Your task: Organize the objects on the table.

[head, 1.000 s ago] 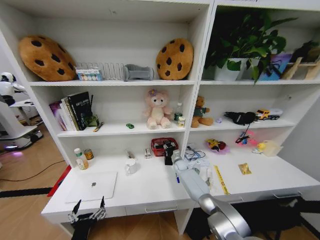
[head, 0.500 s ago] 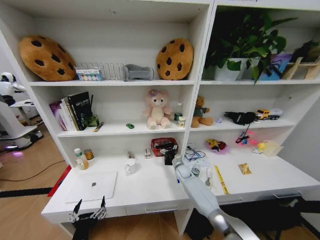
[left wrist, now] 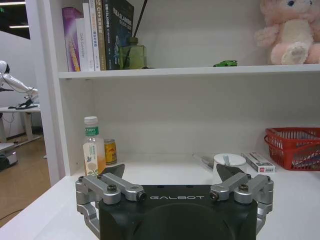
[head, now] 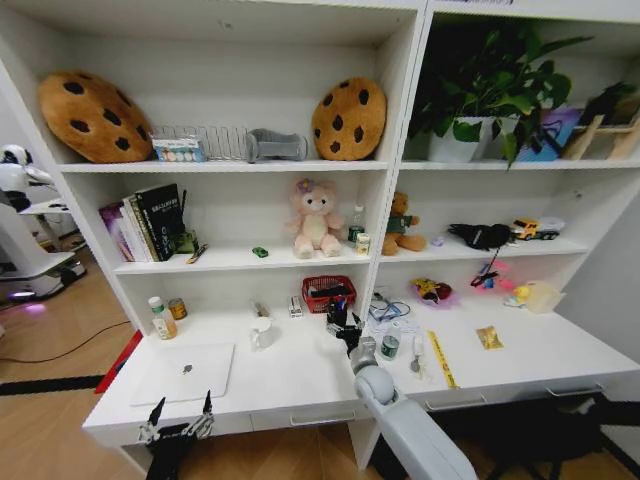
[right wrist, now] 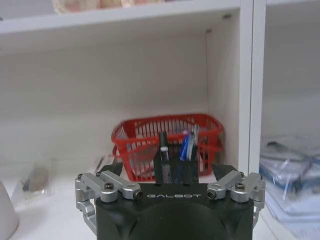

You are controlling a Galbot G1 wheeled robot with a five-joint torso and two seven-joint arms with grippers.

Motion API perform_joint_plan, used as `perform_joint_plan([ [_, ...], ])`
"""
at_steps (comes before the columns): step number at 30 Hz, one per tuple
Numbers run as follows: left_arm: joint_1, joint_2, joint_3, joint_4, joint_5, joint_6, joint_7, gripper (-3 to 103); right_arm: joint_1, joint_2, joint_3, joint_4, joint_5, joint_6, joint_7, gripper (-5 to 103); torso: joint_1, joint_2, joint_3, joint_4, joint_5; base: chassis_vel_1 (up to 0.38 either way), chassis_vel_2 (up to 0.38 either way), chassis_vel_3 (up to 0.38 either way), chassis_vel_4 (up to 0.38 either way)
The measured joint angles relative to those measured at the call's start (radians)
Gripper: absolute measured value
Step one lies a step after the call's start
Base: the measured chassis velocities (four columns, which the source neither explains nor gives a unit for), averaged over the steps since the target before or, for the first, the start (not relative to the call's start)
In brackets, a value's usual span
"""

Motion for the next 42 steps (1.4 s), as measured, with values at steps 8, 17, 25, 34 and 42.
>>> perform_joint_plan([
  [8, -0.008, -0.001, 0.002, 0.008, 0.001, -0.001, -0.006, 100, 0.007, -0.01, 0.019, -0.042, 0.041, -0.078, -0.05, 99, 0.0, 0.0, 0.0, 0.0004, 0.0, 0.0, 0.0, 0.0, 0.0],
  [17, -0.013, -0.01, -0.002, 0.016, 0.0, -0.004, -0.013, 100, 0.061, -0.009, 0.027, -0.155, 0.061, -0.143, -0.087, 99, 0.0, 0.0, 0.0, 0.0003, 0.0002, 0.0, 0.0, 0.0, 0.0],
  [25, -0.014, -0.014, -0.001, 0.022, 0.002, -0.006, -0.013, 100, 0.108, 0.007, 0.021, -0.227, 0.078, -0.141, -0.105, 99, 0.0, 0.0, 0.0, 0.0002, 0.0001, 0.0, 0.0, 0.0, 0.0],
  [34, -0.013, -0.016, 0.004, 0.025, 0.007, -0.006, -0.013, 100, 0.167, 0.039, 0.011, -0.322, 0.101, -0.136, -0.117, 99, 0.0, 0.0, 0.0, 0.0003, 0.0002, 0.0, 0.0, 0.0, 0.0],
  [42, -0.01, -0.013, -0.001, 0.025, 0.007, -0.007, -0.013, 100, 0.205, 0.044, 0.002, -0.382, 0.088, -0.129, -0.141, 98, 0.0, 0.0, 0.0, 0.0002, 0.0, 0.0, 0.0, 0.0, 0.0],
])
